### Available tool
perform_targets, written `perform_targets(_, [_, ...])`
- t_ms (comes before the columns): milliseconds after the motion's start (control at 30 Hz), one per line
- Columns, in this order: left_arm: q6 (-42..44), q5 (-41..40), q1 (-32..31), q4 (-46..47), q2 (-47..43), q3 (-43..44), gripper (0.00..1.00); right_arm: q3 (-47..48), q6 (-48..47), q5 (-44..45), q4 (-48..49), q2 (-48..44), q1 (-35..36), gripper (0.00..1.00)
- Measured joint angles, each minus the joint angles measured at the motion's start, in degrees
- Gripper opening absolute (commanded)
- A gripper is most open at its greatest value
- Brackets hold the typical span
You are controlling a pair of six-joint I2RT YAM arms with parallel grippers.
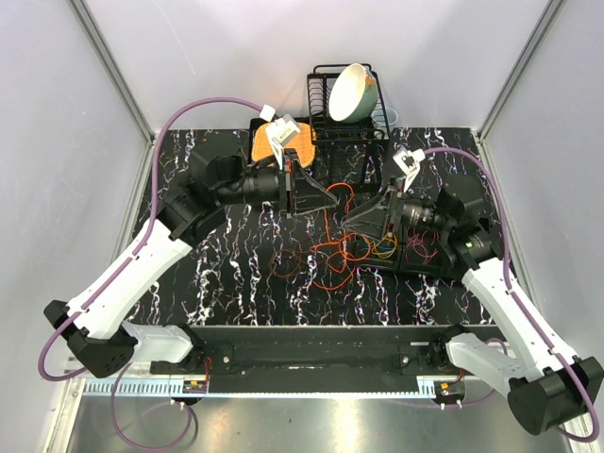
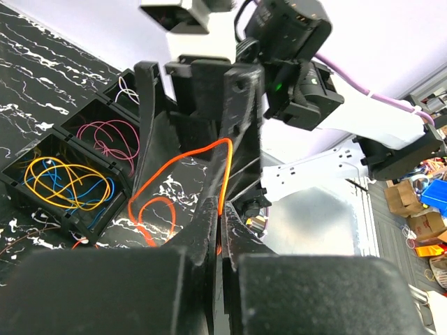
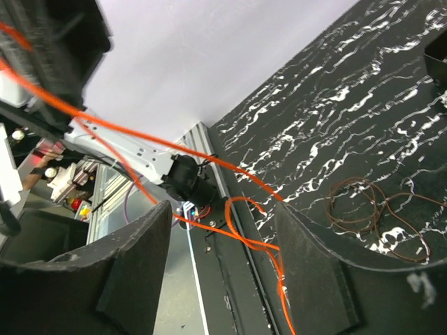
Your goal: Untangle the cables
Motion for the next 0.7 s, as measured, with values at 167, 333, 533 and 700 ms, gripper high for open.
perform_targets(167, [-0.1, 0.1, 0.0, 0.4, 0.0, 0.1, 0.0, -0.7, -1.1, 2.7, -0.2, 0.9, 1.0, 0.65])
perform_targets(333, [0.0, 0.1, 0.0, 0.4, 0.0, 0.1, 0.0, -1.0, -2.6, 5.6, -1.1, 0.2, 1.2, 0.64])
perform_targets(533, [0.0, 0.1, 0.0, 0.5, 0.0, 0.1, 0.0, -1.1, -3.2, 6.8, -0.9, 0.4, 1.3, 0.44])
perform_targets(700, [0.0, 0.1, 0.0, 0.5, 0.0, 0.1, 0.0, -1.9, -2.8, 6.9, 0.2, 1.8, 1.4, 0.21])
